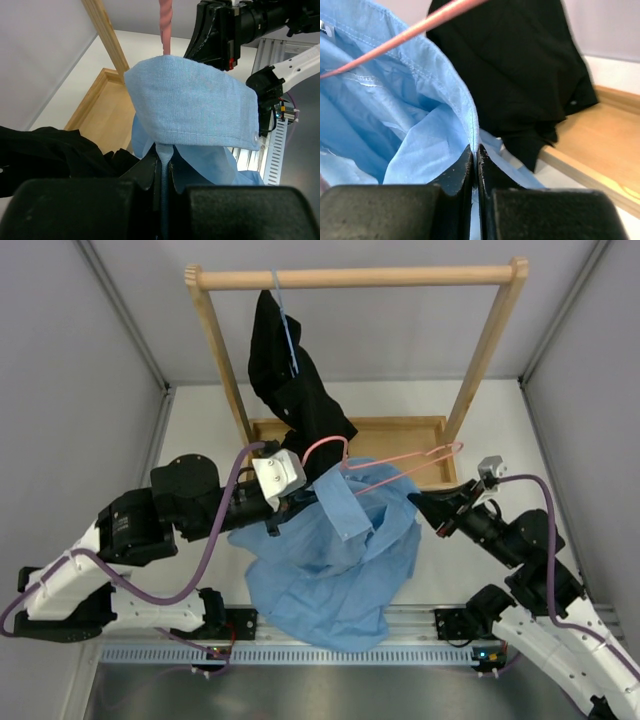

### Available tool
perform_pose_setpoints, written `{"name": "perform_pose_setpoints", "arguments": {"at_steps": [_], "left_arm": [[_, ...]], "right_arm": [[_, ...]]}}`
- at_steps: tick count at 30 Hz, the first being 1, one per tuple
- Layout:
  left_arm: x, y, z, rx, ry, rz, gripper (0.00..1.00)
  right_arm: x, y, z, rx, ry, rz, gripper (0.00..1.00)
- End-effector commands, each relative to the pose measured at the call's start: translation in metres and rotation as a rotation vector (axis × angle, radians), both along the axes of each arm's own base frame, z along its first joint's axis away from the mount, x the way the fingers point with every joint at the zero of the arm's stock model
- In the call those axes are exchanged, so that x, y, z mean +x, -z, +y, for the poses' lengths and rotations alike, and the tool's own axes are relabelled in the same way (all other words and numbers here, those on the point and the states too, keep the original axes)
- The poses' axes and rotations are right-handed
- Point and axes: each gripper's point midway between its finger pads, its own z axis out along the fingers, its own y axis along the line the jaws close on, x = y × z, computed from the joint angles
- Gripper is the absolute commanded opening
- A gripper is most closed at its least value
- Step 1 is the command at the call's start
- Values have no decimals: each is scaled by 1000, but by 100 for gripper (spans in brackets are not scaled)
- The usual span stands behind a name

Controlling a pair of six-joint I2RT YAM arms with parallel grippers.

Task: Place the shirt on the hanger

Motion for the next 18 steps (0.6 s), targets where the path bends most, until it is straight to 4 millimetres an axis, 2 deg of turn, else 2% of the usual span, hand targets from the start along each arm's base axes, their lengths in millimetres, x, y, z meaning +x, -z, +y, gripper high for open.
{"name": "perform_pose_setpoints", "arguments": {"at_steps": [1, 3, 4, 6, 7, 8, 9, 12, 17, 18], "left_arm": [[8, -24, 4, -93, -42, -63, 0], [5, -18, 7, -68, -14, -106, 0], [4, -15, 9, -57, -4, -121, 0], [6, 3, 13, -5, -2, -163, 0], [9, 10, 14, 18, -12, -176, 0], [13, 28, 14, 63, -20, -181, 0], [17, 35, 15, 92, -35, -196, 0], [20, 57, 13, 153, -36, -207, 0], [14, 71, 10, 199, 4, -193, 0], [14, 71, 9, 205, 1, -191, 0]], "right_arm": [[8, -32, -26, 41, 147, -96, 0], [11, -23, -36, -22, 199, -72, 0], [15, -32, -48, -24, 266, -77, 0], [19, -24, -61, -89, 329, -43, 0], [21, -34, -73, -94, 391, -46, 0], [22, -34, -77, -113, 412, -38, 0], [22, -31, -82, -146, 430, -23, 0], [26, -46, -103, -167, 539, -6, 0], [33, -61, -124, -215, 660, 9, 0], [33, -72, -130, -213, 688, -6, 0]]}}
